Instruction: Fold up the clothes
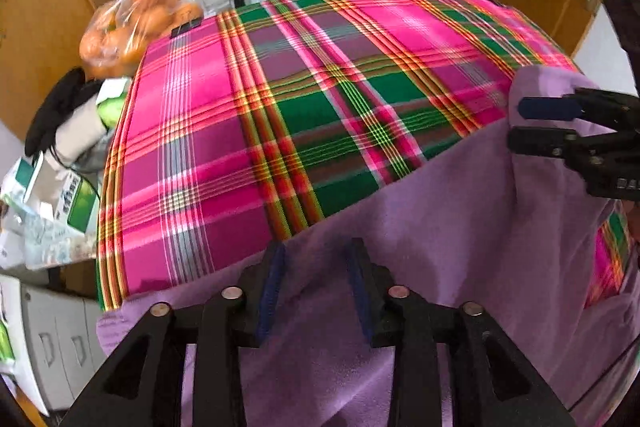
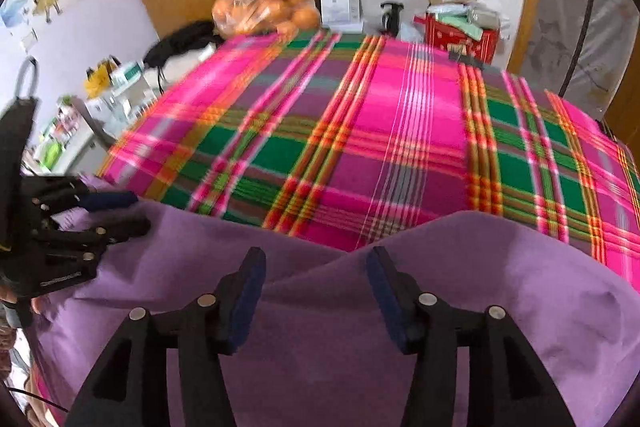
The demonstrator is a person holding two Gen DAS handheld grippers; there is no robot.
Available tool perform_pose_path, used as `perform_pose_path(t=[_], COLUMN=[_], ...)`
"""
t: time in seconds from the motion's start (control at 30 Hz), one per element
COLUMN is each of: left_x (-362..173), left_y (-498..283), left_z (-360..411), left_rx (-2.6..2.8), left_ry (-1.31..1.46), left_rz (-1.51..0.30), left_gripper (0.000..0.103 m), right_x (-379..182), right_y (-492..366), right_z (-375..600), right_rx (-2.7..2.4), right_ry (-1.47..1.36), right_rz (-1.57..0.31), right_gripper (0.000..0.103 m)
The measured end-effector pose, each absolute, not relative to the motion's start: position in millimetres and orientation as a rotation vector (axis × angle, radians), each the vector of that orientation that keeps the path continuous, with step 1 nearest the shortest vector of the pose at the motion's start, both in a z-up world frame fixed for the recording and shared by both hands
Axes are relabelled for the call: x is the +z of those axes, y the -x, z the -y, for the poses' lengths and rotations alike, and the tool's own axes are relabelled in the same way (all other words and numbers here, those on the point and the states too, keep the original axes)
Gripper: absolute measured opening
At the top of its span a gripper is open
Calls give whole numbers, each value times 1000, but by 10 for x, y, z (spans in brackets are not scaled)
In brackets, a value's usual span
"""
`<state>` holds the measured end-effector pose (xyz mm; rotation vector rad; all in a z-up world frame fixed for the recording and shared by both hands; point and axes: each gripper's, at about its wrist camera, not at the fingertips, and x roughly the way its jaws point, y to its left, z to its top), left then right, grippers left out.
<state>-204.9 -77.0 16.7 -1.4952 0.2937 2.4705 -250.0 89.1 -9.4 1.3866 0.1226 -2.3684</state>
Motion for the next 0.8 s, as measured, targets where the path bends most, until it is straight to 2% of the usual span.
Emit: perform_pose_path(t=[0.07,0.17,0.23,0.3,0.33,0.37,0.4,0.5,0.8], left_x=[161,151,155,154,158,167,169,177,464], left_y=[2059,2075,2076,2061,2055,2037,2024,1990,2075], left_z=[778,785,757,709,683,653,618,525,895], left_rx=[2481,2496,2509,2512,2502,2491,2485,2473,2637], left_ry=[1487,1478,1462,1430,1417,1407,1398,1371,1294], left_rz=[-286,-254,-271,-318,-337,-352,-373,-432,-264], left_gripper=[41,42,42,38,30,17,13,3,2], right_x=[-133,-147,-149,-144,-142,-140,-135,-111,162], right_y=[2507,2502,2493,2470,2460,2453,2446,2425,2324], right_z=[-858,-821,-805,-805,-809,-825,-841,-878,-948], right_rx=[-2388,-2409,-2426,-2459,-2472,-2472,-2468,-2466,-2562], right_ry=[-1391,-1403,-1409,-1409,-1408,-1404,-1401,-1386,-1229], right_rz=[-138,-150,-163,-212,-228,-215,-199,-175,-159], right_gripper=[55,55,51,32,30,24,16,5,2])
